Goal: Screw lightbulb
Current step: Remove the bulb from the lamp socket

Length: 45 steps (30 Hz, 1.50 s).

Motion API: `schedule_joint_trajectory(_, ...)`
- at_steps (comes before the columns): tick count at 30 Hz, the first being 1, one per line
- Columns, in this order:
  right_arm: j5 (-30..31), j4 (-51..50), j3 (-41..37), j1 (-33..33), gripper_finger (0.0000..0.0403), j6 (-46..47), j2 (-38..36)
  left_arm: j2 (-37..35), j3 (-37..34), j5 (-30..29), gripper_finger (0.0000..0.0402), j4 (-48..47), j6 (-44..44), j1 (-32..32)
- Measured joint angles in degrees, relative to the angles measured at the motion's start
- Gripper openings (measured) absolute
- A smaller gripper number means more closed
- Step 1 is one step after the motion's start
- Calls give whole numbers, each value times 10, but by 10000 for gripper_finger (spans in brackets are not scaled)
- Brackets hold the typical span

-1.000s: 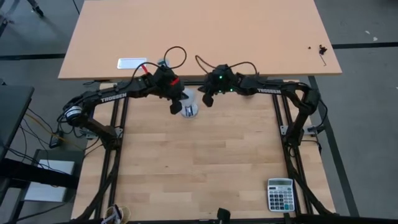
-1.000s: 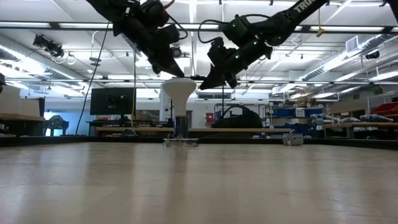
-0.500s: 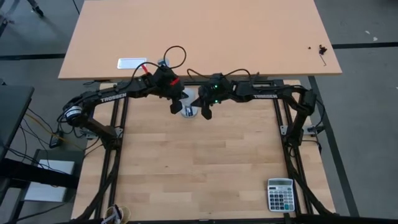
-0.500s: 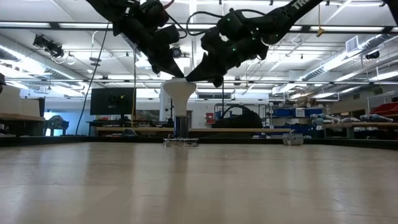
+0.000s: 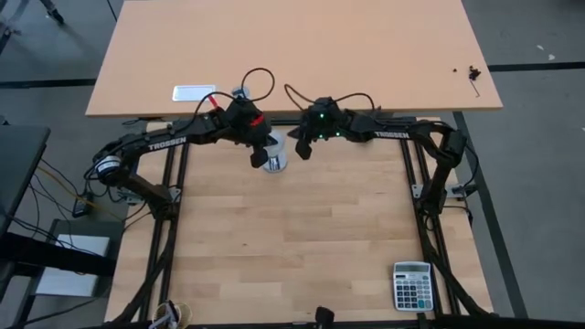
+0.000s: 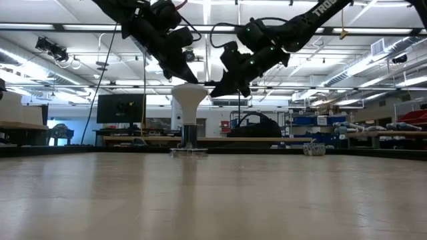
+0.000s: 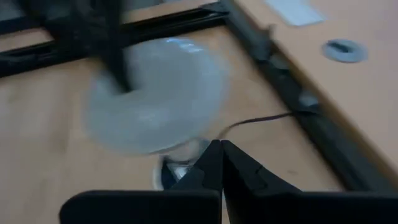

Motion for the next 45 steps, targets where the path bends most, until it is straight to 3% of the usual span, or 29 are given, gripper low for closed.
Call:
schedule_joint_trajectory(6,-18,-7,0,-16,11,-5,-19,0,0,1,0,-1,0,1)
schedule_joint_trajectory(16,-130,-19,0,-10,11,-15,-47,0,-1,-3,0,6,-1,1)
schedule_joint_trajectory(28,-160,-21,0,14,11,-26,-47,1,8,-6,0,5,-1,1)
schedule_joint_trajectory(40,-148,-23,0,24,11,-26,-51,1,14,-5,0,6,1,1)
schedule_joint_trajectory(45,-38,-17,0,64,11,-22,-35,1,14,-17,0,7,-2,9)
